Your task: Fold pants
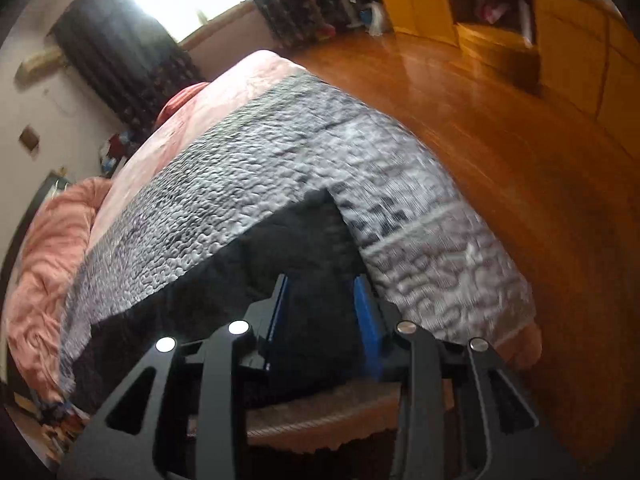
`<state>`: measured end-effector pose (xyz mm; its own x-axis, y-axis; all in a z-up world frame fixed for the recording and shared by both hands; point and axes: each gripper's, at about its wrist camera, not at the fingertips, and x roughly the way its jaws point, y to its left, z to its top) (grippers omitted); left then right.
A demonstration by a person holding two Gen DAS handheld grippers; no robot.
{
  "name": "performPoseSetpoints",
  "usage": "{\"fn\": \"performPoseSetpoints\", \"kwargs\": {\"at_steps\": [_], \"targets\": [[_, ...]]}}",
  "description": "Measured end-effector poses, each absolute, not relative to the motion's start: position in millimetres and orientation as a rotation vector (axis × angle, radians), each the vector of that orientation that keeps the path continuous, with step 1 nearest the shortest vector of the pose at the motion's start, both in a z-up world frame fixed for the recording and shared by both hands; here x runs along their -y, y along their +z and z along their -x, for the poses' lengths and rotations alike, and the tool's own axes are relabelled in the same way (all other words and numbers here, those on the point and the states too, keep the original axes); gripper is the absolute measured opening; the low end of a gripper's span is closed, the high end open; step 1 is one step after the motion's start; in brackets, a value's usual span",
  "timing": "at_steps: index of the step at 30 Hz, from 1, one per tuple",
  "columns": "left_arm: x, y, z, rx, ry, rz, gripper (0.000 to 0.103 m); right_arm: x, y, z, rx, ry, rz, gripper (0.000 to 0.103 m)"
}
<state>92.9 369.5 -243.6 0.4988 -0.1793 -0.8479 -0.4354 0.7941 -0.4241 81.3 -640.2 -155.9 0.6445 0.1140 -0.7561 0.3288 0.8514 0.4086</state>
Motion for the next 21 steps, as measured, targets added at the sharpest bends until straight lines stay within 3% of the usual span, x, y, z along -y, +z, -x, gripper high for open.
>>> {"fn": "performPoseSetpoints", "kwargs": {"at_steps": [1,2,10,15,16,17,20,21], "targets": [[-374,-243,-87,-1.044,0.189,0.678,0.058,643,-163,-75,-0.874,-0.133,-0.599,0.038],[-377,-243,-80,-1.027,0.215,0.688,0.065,645,-169,-70,-0.873,-0.135,-0.639,0.04],[-365,-245,-61,-0.973,0.188,0.736,0.08,607,-230,-46,-0.976,-0.057,-0.787,0.051],[-350,-262,-88,-1.026,0.167,0.732,0.08,573,-253,-45,-1.006,-0.005,-0.85,0.051],[-350,-267,-95,-1.043,0.181,0.736,0.079,567,-256,-45,-1.012,0.004,-0.853,0.051],[-350,-272,-103,-1.063,0.179,0.741,0.071,562,-258,-46,-1.017,0.008,-0.853,0.051],[-344,-273,-123,-1.116,0.194,0.668,0.034,552,-261,-49,-1.031,0.02,-0.851,0.051],[-342,-270,-127,-1.115,0.205,0.637,0.028,550,-260,-50,-1.031,0.021,-0.851,0.051]]}}
